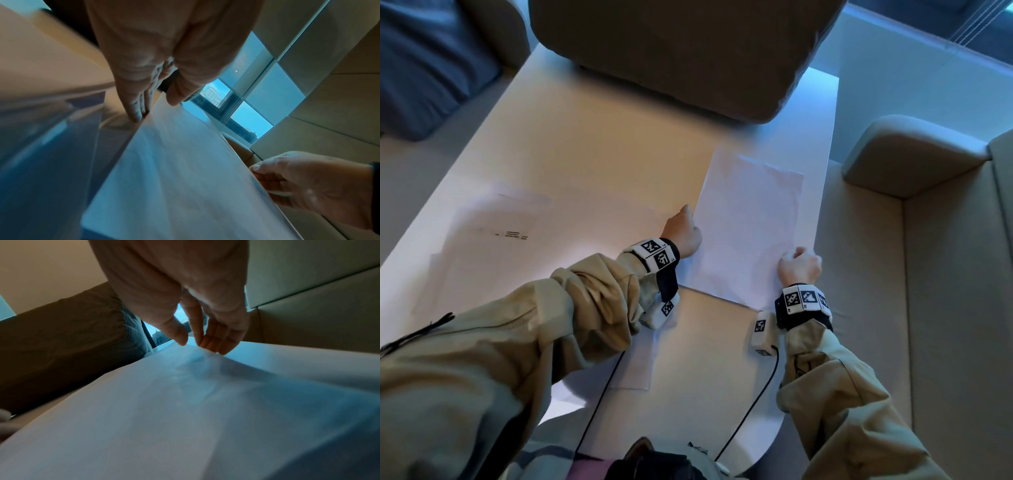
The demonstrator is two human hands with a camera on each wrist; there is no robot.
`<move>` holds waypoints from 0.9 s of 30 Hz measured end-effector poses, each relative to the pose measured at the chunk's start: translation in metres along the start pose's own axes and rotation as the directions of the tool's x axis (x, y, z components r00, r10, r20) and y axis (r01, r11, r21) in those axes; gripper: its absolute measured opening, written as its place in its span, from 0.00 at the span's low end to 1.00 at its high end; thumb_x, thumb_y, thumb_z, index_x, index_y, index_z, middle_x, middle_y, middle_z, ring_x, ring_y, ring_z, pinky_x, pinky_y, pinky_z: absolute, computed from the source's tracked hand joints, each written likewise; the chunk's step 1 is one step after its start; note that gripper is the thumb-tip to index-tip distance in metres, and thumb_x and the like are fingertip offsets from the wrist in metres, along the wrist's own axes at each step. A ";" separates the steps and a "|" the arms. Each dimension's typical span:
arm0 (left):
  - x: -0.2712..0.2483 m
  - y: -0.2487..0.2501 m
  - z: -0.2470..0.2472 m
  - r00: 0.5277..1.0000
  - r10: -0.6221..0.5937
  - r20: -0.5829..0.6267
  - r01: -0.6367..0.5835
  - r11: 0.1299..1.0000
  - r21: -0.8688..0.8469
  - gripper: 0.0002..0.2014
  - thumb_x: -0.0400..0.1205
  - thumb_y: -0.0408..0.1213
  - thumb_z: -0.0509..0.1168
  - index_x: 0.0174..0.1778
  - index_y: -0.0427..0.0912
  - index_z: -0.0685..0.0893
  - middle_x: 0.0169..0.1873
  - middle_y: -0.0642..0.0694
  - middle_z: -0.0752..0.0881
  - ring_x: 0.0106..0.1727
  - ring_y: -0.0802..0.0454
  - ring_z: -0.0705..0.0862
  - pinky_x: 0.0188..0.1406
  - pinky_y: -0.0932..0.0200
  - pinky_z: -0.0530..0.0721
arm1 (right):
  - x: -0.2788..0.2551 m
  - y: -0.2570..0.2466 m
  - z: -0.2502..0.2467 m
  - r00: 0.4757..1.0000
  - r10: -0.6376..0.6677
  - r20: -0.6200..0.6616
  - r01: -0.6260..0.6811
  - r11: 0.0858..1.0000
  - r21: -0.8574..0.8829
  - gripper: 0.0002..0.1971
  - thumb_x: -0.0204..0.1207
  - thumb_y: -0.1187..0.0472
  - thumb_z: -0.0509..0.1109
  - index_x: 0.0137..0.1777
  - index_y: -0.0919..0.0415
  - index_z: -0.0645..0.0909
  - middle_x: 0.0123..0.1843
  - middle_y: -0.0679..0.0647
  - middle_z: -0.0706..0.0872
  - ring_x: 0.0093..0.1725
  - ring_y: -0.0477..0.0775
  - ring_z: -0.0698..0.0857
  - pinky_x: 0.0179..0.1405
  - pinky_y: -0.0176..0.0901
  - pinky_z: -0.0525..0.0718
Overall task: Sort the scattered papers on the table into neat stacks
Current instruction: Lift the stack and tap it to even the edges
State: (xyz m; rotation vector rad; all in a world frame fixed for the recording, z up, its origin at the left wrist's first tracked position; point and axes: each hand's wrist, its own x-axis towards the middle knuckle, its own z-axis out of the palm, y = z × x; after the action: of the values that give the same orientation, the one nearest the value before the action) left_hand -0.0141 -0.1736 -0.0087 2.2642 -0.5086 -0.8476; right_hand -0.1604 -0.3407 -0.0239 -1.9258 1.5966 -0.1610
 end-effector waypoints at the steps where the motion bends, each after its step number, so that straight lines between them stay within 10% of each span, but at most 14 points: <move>1: -0.002 -0.001 -0.003 1.000 0.022 -0.017 -0.022 0.999 -0.027 0.21 0.83 0.29 0.54 0.73 0.30 0.65 0.62 0.37 0.78 0.67 0.37 0.75 0.60 0.54 0.73 | -0.005 -0.001 0.000 0.999 -0.016 -0.033 0.017 0.999 0.032 0.18 0.79 0.66 0.59 0.68 0.67 0.76 0.66 0.67 0.77 0.64 0.66 0.78 0.64 0.46 0.72; 7: -0.031 -0.019 -0.043 0.953 0.163 -0.256 -0.233 0.933 -0.273 0.15 0.79 0.23 0.59 0.59 0.35 0.82 0.52 0.44 0.87 0.57 0.48 0.86 0.63 0.60 0.80 | -0.053 -0.009 0.005 0.980 -0.198 0.011 0.194 0.971 0.143 0.12 0.80 0.62 0.64 0.61 0.63 0.79 0.47 0.55 0.85 0.45 0.53 0.82 0.55 0.41 0.77; 13: -0.072 -0.085 -0.086 0.943 0.112 -0.313 -0.159 0.979 -0.128 0.11 0.80 0.25 0.62 0.55 0.37 0.86 0.53 0.43 0.88 0.55 0.50 0.85 0.57 0.67 0.77 | -0.116 -0.020 0.032 0.910 -0.277 0.308 0.193 0.942 0.276 0.07 0.79 0.66 0.64 0.51 0.60 0.84 0.35 0.49 0.88 0.28 0.43 0.86 0.42 0.38 0.85; 19: -0.095 -0.170 -0.125 0.939 -0.079 -0.336 0.144 0.974 0.173 0.22 0.75 0.36 0.68 0.66 0.40 0.78 0.67 0.37 0.76 0.71 0.38 0.71 0.69 0.48 0.73 | -0.177 -0.036 0.066 0.797 -0.303 0.522 0.222 0.952 0.213 0.11 0.77 0.65 0.69 0.58 0.64 0.84 0.53 0.58 0.90 0.52 0.54 0.88 0.63 0.41 0.82; 27: -0.116 -0.200 -0.147 0.934 -0.196 -0.297 0.282 0.917 0.281 0.50 0.53 0.54 0.79 0.68 0.35 0.66 0.65 0.36 0.72 0.69 0.39 0.67 0.66 0.51 0.73 | -0.218 -0.050 0.109 0.930 -0.135 0.341 0.224 0.946 -0.236 0.32 0.65 0.51 0.77 0.64 0.71 0.75 0.64 0.65 0.74 0.63 0.62 0.75 0.57 0.42 0.76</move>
State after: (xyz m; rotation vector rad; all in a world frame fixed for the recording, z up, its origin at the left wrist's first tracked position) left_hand 0.0287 0.0970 -0.0131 2.7339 -0.2581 -0.5942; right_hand -0.1239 -0.0947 -0.0212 -2.1763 1.2741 0.3002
